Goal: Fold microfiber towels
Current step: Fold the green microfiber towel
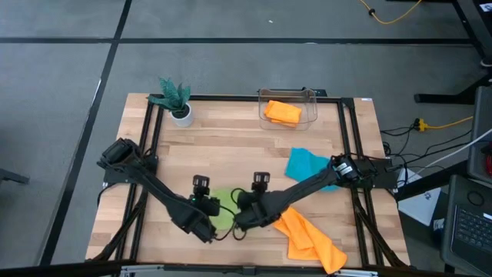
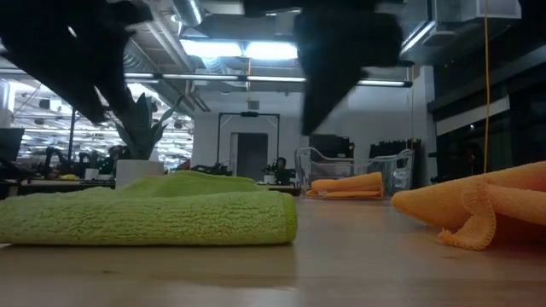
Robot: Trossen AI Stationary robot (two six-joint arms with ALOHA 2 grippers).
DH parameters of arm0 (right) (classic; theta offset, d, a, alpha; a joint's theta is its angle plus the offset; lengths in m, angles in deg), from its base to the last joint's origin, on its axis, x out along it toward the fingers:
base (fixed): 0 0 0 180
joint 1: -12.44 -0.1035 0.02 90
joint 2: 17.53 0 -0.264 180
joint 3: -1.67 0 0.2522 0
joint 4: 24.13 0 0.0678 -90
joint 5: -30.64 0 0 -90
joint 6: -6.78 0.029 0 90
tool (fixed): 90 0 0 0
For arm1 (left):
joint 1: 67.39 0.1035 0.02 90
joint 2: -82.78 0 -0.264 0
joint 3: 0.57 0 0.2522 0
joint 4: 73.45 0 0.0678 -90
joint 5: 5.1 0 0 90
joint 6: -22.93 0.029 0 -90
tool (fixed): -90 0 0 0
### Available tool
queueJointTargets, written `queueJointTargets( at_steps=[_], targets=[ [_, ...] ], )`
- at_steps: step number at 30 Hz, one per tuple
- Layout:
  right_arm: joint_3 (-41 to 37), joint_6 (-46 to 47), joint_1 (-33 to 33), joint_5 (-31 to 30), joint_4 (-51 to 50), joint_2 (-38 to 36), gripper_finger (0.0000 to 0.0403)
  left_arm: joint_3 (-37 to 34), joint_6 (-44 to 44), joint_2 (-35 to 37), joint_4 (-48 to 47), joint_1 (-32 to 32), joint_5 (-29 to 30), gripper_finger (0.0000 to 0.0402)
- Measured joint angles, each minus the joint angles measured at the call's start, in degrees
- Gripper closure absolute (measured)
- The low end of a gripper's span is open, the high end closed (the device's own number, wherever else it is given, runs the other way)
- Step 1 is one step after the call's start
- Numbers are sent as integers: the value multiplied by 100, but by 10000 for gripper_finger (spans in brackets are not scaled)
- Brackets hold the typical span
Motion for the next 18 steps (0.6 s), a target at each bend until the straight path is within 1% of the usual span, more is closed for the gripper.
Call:
queueJointTargets(
  at_steps=[3,9,11,13,15,16,17,18],
  targets=[
    [31,469,-136,-21,-468,9,253,4,-462,283,-260,-173,-36,264],
    [33,1665,-329,-671,-1522,-41,261,4,-1367,1098,-442,-576,94,264],
    [-91,1905,-378,-796,-1492,-179,262,4,-1558,1346,-411,-713,246,264],
    [-258,2112,-401,-788,-1452,-360,262,4,-1737,1545,-403,-819,366,264],
    [-444,2669,-405,-540,-1520,-475,262,4,-1926,1704,-401,-930,493,264],
    [-544,2950,-385,-266,-1565,-485,262,5,-2009,1763,-401,-972,568,264],
    [-641,3122,-345,155,-1538,-485,262,7,-2059,1798,-398,-1000,629,264],
    [-736,3167,-303,708,-1497,-483,262,7,-2111,1821,-400,-1031,677,264]
  ],
)
